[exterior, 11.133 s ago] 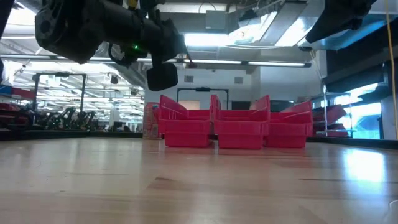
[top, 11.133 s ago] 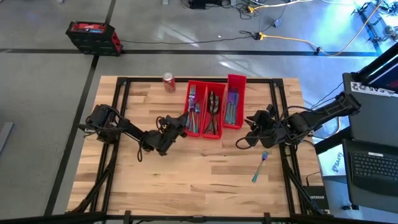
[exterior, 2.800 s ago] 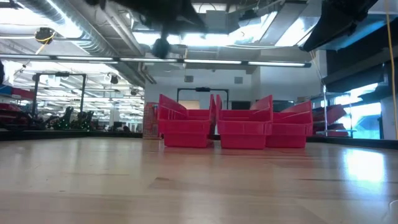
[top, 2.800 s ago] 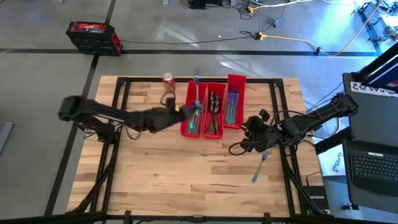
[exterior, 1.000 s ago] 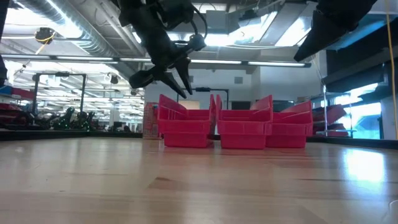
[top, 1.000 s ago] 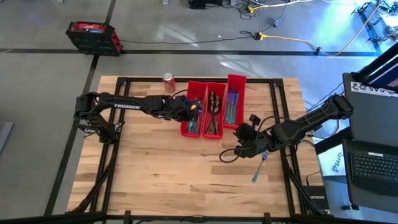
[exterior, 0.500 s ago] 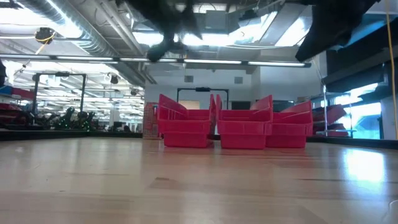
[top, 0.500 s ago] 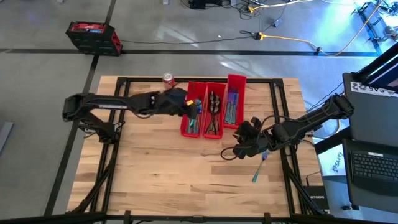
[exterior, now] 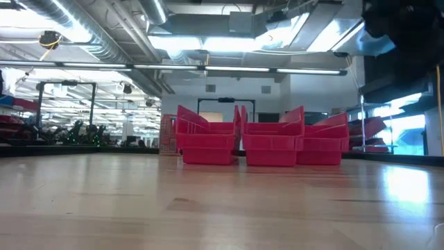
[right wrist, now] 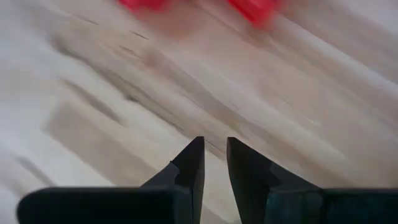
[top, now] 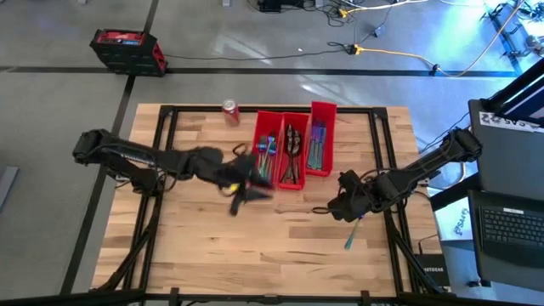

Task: Sort silverware
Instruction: Put the purple fork into the left red bin

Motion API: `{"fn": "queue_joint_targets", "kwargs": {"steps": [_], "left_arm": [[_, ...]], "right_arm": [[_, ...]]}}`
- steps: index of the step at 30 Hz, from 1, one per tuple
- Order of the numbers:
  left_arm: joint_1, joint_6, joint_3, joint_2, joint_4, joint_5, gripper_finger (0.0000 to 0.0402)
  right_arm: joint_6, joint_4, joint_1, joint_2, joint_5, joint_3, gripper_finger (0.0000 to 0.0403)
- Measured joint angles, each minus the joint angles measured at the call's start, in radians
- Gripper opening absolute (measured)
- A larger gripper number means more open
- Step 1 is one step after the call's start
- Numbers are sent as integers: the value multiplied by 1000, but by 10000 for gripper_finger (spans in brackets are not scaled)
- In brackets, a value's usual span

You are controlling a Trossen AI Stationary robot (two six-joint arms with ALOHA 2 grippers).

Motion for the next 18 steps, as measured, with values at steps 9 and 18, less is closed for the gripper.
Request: {"fn": "queue_joint_targets", "kwargs": {"steps": [9, 18], "left_arm": [[-22, -140, -414, -1, 489, 180, 117], [-114, 206, -556, -4, 455, 151, 117]], "right_arm": [[172, -70, 0, 51, -146, 0, 53], [145, -135, -1, 69, -378, -3, 53]]}}
